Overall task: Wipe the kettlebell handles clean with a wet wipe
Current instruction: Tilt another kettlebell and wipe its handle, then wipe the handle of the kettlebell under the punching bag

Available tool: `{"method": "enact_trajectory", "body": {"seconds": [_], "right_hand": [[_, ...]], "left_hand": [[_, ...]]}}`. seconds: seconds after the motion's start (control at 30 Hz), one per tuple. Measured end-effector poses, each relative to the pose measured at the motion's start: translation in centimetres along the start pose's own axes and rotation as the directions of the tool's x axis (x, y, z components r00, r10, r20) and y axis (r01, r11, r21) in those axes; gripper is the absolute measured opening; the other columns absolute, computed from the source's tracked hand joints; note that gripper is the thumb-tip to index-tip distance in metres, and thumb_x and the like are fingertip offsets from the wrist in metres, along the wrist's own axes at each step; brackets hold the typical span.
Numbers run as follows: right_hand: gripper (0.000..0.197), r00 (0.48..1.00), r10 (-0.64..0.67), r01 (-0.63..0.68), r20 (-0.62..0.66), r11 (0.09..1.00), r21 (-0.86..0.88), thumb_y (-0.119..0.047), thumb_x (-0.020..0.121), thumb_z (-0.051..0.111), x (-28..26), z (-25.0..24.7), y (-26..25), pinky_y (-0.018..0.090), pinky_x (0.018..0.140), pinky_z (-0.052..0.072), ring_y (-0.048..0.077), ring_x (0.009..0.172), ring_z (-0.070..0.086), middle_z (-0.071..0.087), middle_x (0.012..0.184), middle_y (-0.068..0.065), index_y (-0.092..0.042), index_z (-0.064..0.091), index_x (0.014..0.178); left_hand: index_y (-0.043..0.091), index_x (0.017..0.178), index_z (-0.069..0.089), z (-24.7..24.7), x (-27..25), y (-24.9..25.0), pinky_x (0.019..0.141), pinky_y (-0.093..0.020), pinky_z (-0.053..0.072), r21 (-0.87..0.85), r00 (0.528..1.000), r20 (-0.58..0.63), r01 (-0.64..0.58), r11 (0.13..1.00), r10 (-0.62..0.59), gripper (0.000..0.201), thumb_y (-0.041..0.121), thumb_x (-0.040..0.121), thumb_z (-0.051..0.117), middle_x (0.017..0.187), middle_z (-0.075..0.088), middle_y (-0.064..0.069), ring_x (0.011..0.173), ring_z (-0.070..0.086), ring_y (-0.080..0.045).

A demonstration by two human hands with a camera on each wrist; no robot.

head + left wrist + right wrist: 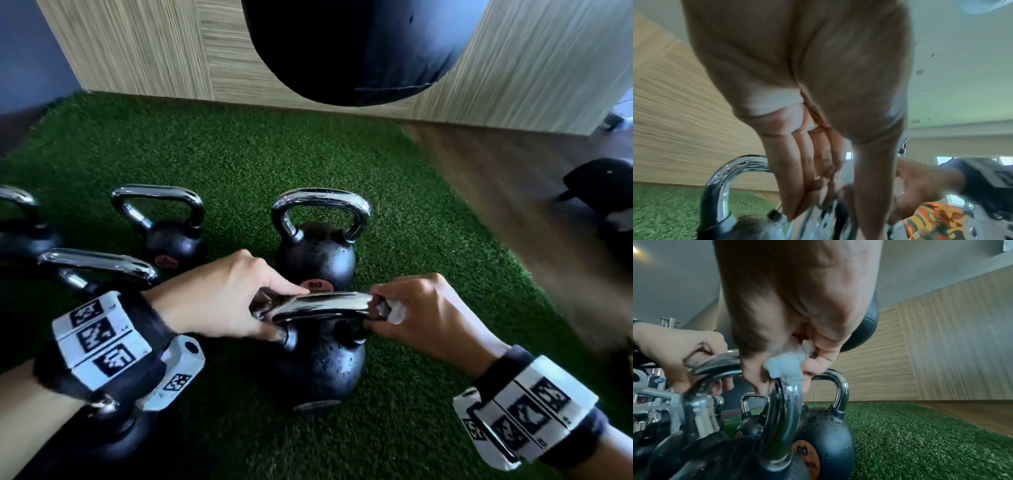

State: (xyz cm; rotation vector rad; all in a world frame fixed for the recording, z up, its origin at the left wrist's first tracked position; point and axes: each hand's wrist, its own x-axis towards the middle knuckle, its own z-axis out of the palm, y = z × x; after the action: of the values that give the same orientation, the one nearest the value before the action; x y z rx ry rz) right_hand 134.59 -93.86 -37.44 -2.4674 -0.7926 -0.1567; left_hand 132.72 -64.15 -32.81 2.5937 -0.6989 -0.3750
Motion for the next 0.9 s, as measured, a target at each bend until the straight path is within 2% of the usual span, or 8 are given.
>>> {"method": "enact_trajectory", "body": {"seconds": [0.13, 0.23, 0.4, 0.53, 0.63, 0.7, 0.8, 0.9], "right_hand": [[0.025, 0.999, 0.039, -0.041, -0.027, 0.998, -0.043, -0.040, 0.075, 0.083, -2.2, 0.0, -0.5, 0.017, 0.057, 0.044, 0.006, 0.061, 0.058, 0.060, 0.066, -0.011, -0.018, 0.072, 0.080], [0.032, 0.995, 0.078, -0.079, -0.058, 0.997, -0.008, -0.048, 0.075, 0.080, -2.6, 0.1, -0.4, 0.024, 0.060, 0.048, 0.005, 0.063, 0.061, 0.066, 0.071, -0.008, -0.019, 0.076, 0.088], [0.034, 0.994, 0.105, -0.105, -0.012, 0.994, 0.005, -0.044, 0.073, 0.082, -1.6, 0.0, 0.1, 0.032, 0.059, 0.054, 0.005, 0.063, 0.063, 0.071, 0.075, -0.007, -0.015, 0.077, 0.089], [0.046, 0.975, 0.221, -0.221, 0.020, 0.970, 0.097, -0.027, 0.076, 0.088, -1.4, 0.9, 0.5, 0.004, 0.062, 0.048, -0.009, 0.077, 0.057, 0.067, 0.095, -0.007, -0.009, 0.074, 0.116], [0.041, 0.965, 0.241, -0.252, 0.107, 0.962, 0.106, -0.019, 0.074, 0.088, -0.5, 0.0, 0.1, 0.000, 0.066, 0.044, -0.003, 0.077, 0.062, 0.065, 0.090, -0.015, -0.012, 0.075, 0.112], [0.044, 0.945, 0.267, -0.297, 0.187, 0.943, 0.152, -0.022, 0.072, 0.089, 0.0, -1.4, -0.1, 0.001, 0.070, 0.045, -0.004, 0.084, 0.064, 0.068, 0.096, -0.017, -0.023, 0.074, 0.113], [0.055, 0.939, 0.297, -0.330, 0.171, 0.919, 0.215, -0.035, 0.066, 0.092, 0.9, -3.2, 0.3, 0.016, 0.078, 0.057, -0.003, 0.090, 0.069, 0.074, 0.101, -0.017, -0.041, 0.067, 0.114], [0.044, 0.928, 0.275, -0.343, 0.253, 0.895, 0.285, -0.019, 0.070, 0.091, 2.2, -4.7, 0.8, 0.029, 0.071, 0.062, 0.008, 0.087, 0.072, 0.075, 0.101, -0.011, -0.032, 0.067, 0.104]], "left_hand": [[0.051, 0.127, 0.066, 0.8, 0.4, -1.1, 0.084, -0.006, 0.049, -0.034, 0.993, -0.122, -0.010, 0.999, 0.006, 0.062, 0.072, 0.069, 0.072, 0.112, 0.073, 0.026, 0.095, 0.063, 0.022], [0.051, 0.130, 0.064, 1.3, 0.6, -0.9, 0.078, -0.004, 0.046, 0.009, 0.989, -0.144, -0.018, 1.000, 0.019, 0.055, 0.051, 0.078, 0.084, 0.104, 0.076, 0.026, 0.091, 0.064, 0.020], [0.061, 0.130, 0.057, 2.4, -0.1, -0.6, 0.070, -0.032, 0.057, 0.006, 0.973, -0.229, 0.014, 1.000, -0.012, 0.057, 0.047, 0.081, 0.082, 0.080, 0.076, 0.018, 0.073, 0.072, -0.003], [0.045, 0.133, 0.063, 3.5, -0.9, -1.0, 0.064, -0.004, 0.044, 0.045, 0.953, -0.302, 0.033, 0.998, -0.018, 0.058, 0.049, 0.079, 0.084, 0.084, 0.075, 0.022, 0.064, 0.063, 0.009], [0.046, 0.135, 0.062, 3.8, -1.2, -1.3, 0.079, -0.007, 0.049, 0.009, 0.956, -0.294, 0.008, 1.000, -0.006, 0.057, 0.053, 0.082, 0.080, 0.112, 0.075, 0.022, 0.088, 0.066, 0.016], [0.048, 0.133, 0.063, 3.4, -1.2, -1.7, 0.093, -0.021, 0.054, -0.075, 0.968, -0.251, -0.006, 0.997, -0.013, 0.053, 0.065, 0.084, 0.072, 0.122, 0.069, 0.029, 0.106, 0.065, 0.015], [0.046, 0.121, 0.072, 1.7, 0.2, -2.7, 0.100, -0.030, 0.054, -0.269, 0.990, -0.133, 0.008, 0.963, -0.045, 0.048, 0.076, 0.091, 0.050, 0.116, 0.071, 0.031, 0.109, 0.065, 0.012], [0.043, 0.109, 0.078, 0.7, 3.1, -3.8, 0.084, -0.017, 0.053, -0.306, 0.995, -0.043, 0.077, 0.949, -0.095, 0.030, 0.060, 0.097, 0.057, 0.093, 0.075, 0.030, 0.088, 0.069, 0.011]]}}
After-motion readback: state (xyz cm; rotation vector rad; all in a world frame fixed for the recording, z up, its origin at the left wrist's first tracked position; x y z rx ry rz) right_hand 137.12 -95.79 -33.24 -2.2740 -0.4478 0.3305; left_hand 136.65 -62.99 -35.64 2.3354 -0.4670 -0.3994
